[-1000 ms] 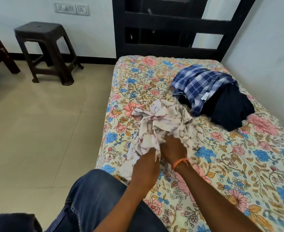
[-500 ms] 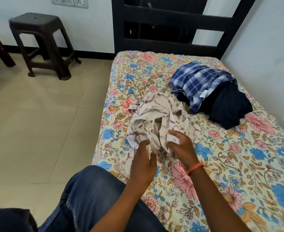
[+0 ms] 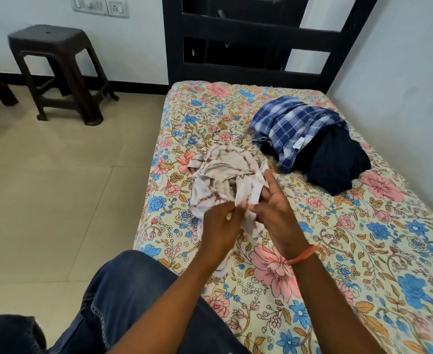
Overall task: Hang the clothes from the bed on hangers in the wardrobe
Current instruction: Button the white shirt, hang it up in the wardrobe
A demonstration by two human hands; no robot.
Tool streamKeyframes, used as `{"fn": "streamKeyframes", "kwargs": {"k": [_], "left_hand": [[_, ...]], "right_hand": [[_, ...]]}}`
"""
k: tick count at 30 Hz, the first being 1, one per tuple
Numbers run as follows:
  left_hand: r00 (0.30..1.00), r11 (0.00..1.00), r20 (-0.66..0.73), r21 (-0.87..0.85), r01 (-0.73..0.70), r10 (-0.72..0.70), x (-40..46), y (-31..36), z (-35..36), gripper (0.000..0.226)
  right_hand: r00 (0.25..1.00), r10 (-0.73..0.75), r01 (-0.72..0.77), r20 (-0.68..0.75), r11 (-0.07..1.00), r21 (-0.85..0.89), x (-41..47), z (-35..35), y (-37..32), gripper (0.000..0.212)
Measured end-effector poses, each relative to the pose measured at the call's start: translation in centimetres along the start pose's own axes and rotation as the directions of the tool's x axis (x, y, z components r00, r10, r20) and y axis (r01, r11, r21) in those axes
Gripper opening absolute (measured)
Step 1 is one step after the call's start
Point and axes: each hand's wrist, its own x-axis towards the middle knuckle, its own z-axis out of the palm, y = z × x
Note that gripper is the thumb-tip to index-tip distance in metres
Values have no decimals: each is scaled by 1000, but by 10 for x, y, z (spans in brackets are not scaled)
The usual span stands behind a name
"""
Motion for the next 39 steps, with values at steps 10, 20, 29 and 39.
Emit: {"fn": "streamKeyframes", "kwargs": {"k": [10, 20, 29, 39], "left_hand": [[968, 884, 64, -397, 247, -242, 57, 47, -32, 36], [982, 957, -5, -226, 183, -189, 64, 26, -33, 38], [979, 974, -127, -182, 133, -157, 87, 57, -35, 45], [852, 872, 405, -214, 440, -331, 9, -12, -32, 34]], "right_hand": [[800, -593, 272, -90, 492, -827, 20, 10, 50, 20], [724, -672, 171, -155, 393, -904, 57, -12, -16, 26], [935, -326, -110, -141, 114, -987, 78, -43, -49, 64], [955, 297, -295, -10, 946, -133, -11, -25, 35, 26]]}}
